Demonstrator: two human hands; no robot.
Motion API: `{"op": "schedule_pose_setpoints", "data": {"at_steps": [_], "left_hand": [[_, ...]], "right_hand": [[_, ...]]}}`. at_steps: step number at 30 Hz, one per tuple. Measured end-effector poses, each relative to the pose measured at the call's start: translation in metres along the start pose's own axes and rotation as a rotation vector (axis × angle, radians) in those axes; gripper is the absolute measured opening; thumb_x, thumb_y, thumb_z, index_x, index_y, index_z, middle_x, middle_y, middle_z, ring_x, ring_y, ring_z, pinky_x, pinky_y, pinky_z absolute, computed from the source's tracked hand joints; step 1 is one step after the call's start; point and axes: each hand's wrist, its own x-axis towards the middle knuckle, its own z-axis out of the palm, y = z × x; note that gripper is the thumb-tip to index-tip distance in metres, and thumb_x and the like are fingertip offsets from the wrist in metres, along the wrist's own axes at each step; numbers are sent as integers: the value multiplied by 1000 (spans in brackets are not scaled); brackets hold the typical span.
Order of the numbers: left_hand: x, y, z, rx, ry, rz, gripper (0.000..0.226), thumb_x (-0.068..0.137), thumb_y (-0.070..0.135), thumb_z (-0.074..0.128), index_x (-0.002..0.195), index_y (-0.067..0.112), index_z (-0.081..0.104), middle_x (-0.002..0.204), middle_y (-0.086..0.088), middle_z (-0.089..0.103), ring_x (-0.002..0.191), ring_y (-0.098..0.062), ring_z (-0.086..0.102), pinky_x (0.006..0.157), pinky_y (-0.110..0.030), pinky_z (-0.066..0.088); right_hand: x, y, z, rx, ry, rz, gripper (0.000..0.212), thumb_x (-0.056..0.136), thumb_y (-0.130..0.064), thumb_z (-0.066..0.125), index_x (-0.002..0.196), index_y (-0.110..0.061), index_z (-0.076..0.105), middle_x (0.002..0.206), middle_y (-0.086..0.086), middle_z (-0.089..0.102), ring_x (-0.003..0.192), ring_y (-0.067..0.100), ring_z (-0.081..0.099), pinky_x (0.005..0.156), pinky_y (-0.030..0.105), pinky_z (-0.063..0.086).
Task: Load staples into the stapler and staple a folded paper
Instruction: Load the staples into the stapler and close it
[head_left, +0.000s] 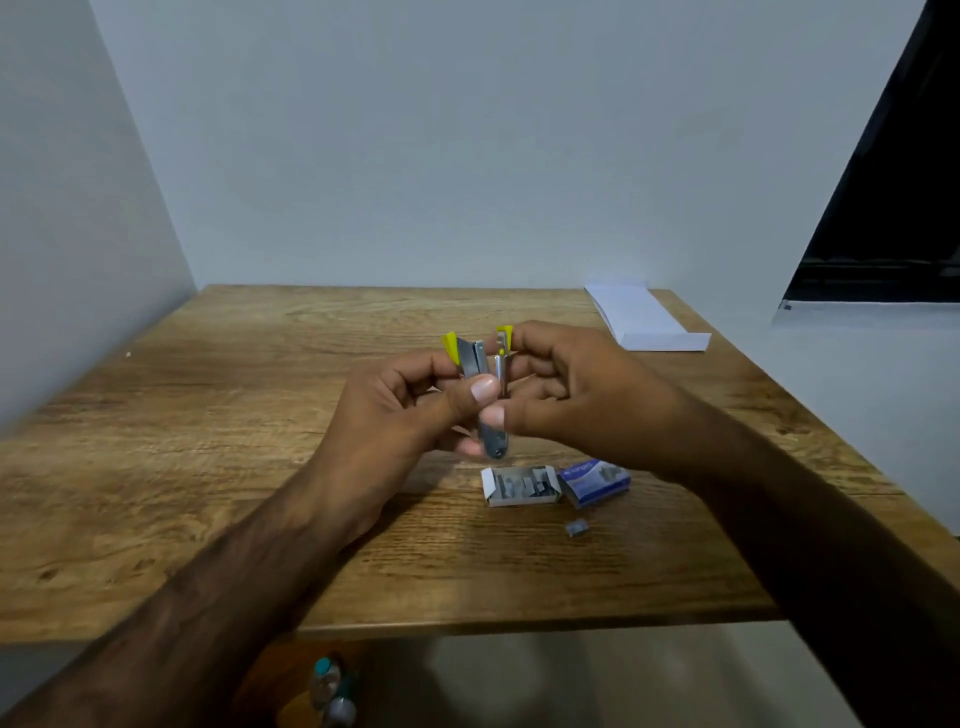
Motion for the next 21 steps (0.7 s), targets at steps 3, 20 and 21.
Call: {"op": "schedule_pose_setpoints", "data": {"at_steps": [3,20,21], "left_hand": [[7,5,14,-23,14,5,17,83,21,78,95,9,80,91,-19,78,75,-24,75,67,-36,62],[56,1,72,442,-163,-17,21,94,34,68,87,18,80,79,-6,76,74,-28,73,67,-38,61],[60,-1,74,445,-166,-23,20,95,34,67,90,19,80,83,-6,76,78,-29,73,69,-38,61]], "right_hand": [[1,3,3,76,32,-23,45,85,0,76,125,-12,59,106,8,76,92,25,77,74,33,63],[-15,54,-51,-72,338,48,27,79,-34,66,99,-17,61,76,7,63,66,19,61,64,55,58],[-15,60,-57,-68,357,66,26,81,-31,66,99,-13,59,77,12,61,66,21,60,62,53,57]]}}
